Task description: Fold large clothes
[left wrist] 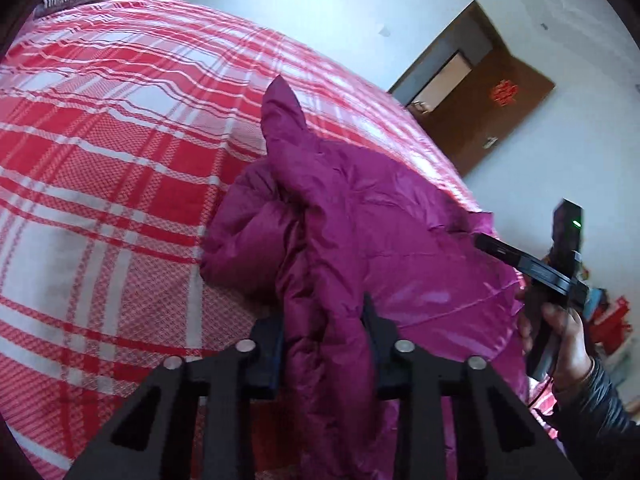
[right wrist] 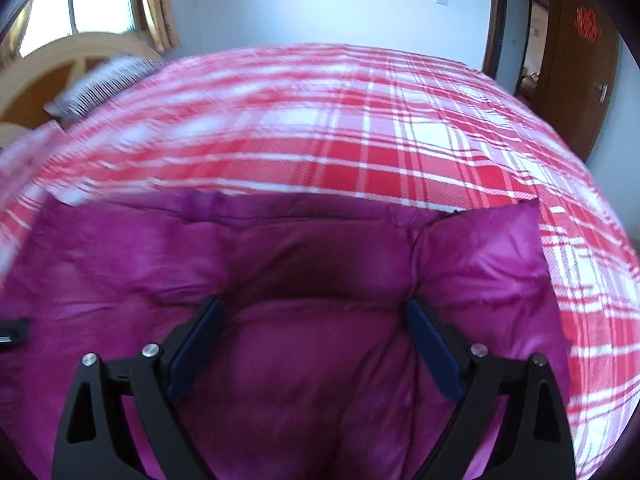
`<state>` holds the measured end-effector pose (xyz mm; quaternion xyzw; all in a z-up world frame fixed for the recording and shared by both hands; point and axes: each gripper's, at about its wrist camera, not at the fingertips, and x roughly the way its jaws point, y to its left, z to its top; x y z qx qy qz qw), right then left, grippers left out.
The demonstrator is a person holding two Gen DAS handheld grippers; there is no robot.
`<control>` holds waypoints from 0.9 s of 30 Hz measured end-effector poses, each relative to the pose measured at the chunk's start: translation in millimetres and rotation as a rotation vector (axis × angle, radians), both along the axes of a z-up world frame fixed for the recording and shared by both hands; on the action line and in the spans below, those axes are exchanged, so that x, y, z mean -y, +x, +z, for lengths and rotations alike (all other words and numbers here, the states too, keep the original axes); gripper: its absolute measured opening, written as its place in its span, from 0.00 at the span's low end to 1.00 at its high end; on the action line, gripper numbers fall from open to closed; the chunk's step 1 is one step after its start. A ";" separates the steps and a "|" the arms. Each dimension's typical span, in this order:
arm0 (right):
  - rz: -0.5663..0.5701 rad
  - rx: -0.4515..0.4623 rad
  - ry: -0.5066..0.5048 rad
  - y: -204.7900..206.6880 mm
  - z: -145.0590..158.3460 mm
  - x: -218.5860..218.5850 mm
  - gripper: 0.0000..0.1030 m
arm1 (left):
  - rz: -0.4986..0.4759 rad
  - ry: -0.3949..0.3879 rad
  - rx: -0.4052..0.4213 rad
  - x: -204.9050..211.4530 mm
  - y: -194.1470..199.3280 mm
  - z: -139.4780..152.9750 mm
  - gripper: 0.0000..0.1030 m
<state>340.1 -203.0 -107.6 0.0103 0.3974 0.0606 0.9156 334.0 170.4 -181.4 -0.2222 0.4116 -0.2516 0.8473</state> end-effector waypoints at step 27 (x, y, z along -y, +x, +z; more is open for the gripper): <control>0.182 -0.021 0.130 -96.6 -17.3 30.9 0.96 | -0.077 -0.077 0.167 147.1 -33.2 188.4 0.16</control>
